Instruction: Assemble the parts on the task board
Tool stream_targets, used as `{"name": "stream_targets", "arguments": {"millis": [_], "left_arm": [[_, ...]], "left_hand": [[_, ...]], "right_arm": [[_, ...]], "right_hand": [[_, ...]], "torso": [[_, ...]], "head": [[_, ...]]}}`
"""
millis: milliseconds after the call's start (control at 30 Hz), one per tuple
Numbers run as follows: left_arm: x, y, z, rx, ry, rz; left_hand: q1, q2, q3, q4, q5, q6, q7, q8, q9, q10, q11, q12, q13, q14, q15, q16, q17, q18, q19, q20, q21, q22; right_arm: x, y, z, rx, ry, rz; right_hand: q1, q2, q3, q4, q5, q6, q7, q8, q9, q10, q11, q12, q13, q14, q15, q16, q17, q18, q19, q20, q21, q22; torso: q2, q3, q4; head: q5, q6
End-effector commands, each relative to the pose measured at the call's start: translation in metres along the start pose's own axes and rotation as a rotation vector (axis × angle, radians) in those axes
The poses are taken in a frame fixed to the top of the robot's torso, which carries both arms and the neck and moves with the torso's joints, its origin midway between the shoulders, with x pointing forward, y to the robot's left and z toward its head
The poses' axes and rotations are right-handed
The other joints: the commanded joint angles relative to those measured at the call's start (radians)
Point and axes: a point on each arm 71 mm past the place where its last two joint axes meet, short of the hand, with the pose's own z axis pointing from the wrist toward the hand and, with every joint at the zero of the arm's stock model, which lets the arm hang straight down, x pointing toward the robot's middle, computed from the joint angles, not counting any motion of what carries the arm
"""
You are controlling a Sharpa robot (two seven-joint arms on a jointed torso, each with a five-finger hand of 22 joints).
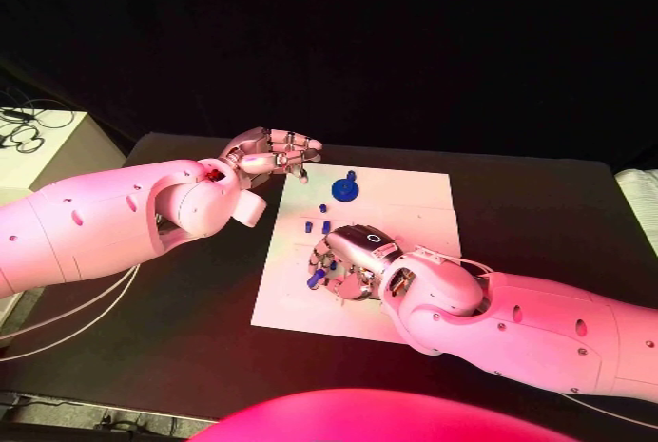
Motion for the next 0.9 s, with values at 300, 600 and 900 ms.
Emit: {"name": "stream_targets", "arguments": {"millis": [300, 600, 900], "left_arm": [[0.0004, -0.0004, -0.0001, 0.002, 0.013, -0.009], [0.0004, -0.0003, -0.0002, 0.001, 0.013, -0.009], [0.0011, -0.0005, -0.0004, 0.000, 0.014, -0.009]], "left_hand": [[0.002, 0.007, -0.007, 0.000, 0.003, -0.005, 0.001, 0.006, -0.002, -0.003, 0.002, -0.002, -0.002, -0.003, 0.002, -0.004, -0.002, 0.014, 0.010, 0.000, -0.008, -0.002], [0.002, 0.007, -0.007, 0.000, 0.003, -0.005, 0.001, 0.006, -0.002, -0.003, 0.002, -0.002, -0.002, -0.003, 0.002, -0.004, -0.002, 0.014, 0.010, 0.000, -0.008, -0.002], [0.002, 0.007, -0.007, 0.000, 0.003, -0.005, 0.001, 0.006, -0.002, -0.003, 0.002, -0.002, -0.002, -0.003, 0.002, -0.004, -0.002, 0.014, 0.010, 0.000, -0.008, -0.002]], "right_arm": [[0.0039, -0.0042, -0.0020, 0.027, 0.040, -0.060], [0.0039, -0.0030, -0.0020, 0.027, 0.040, -0.064], [0.0074, 0.0007, 0.0020, 0.013, 0.063, -0.065]], "right_hand": [[-0.007, 0.009, 0.002, -0.006, 0.003, -0.001, 0.000, 0.007, 0.001, 0.028, -0.029, -0.004, 0.002, 0.039, -0.004, -0.003, 0.001, -0.010, 0.053, -0.003, 0.003, 0.162], [-0.009, 0.009, 0.003, -0.007, 0.002, -0.001, -0.001, 0.007, 0.001, 0.028, -0.029, -0.005, 0.002, 0.039, -0.004, -0.002, 0.001, -0.010, 0.053, -0.003, 0.003, 0.162], [-0.061, -0.022, 0.005, -0.002, -0.004, -0.050, 0.015, -0.020, -0.005, -0.001, -0.014, -0.031, 0.004, 0.035, 0.008, -0.012, -0.015, -0.007, 0.047, 0.006, -0.017, 0.155]], "torso": [[0.000, -0.0011, -0.0008], [0.000, -0.0014, 0.0010], [0.001, -0.0024, 0.0012]], "head": [[-0.001, 0.001], [-0.001, 0.001], [0.001, -0.002]]}}
